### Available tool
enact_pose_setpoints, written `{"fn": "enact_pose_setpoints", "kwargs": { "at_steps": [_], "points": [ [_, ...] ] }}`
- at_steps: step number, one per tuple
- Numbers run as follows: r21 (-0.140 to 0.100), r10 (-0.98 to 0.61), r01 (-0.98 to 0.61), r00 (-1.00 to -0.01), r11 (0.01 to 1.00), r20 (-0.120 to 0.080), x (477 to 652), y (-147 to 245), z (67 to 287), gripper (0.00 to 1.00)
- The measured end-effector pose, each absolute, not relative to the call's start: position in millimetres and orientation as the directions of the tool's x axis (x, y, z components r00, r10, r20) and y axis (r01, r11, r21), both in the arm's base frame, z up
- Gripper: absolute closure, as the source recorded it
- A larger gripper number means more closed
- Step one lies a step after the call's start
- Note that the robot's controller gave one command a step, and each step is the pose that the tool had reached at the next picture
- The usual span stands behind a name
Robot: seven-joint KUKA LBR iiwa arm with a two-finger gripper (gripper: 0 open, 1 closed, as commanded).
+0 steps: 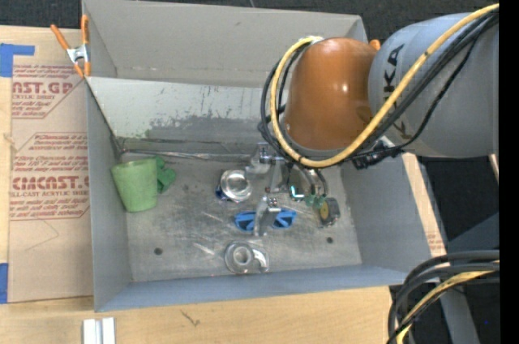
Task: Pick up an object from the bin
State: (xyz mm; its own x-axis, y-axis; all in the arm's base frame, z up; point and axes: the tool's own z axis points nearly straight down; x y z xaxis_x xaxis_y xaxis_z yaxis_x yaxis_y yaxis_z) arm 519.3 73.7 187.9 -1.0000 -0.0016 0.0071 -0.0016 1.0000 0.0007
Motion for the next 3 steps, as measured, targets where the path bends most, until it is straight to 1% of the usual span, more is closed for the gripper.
{"fn": "enact_pose_setpoints", "kwargs": {
  "at_steps": [1,2,3],
  "points": [
    [-0.004,-0.3,-0.3,-0.954,0.954,-0.02,548.8,63.5,85.7,0.0],
    [-0.004,-0.299,-0.299,-0.954,0.954,-0.032,551.9,64.8,90.1,1.0],
    [-0.003,-0.41,-0.41,-0.912,0.912,-0.012,565.8,71.4,238.3,1.0]
  ]
}}
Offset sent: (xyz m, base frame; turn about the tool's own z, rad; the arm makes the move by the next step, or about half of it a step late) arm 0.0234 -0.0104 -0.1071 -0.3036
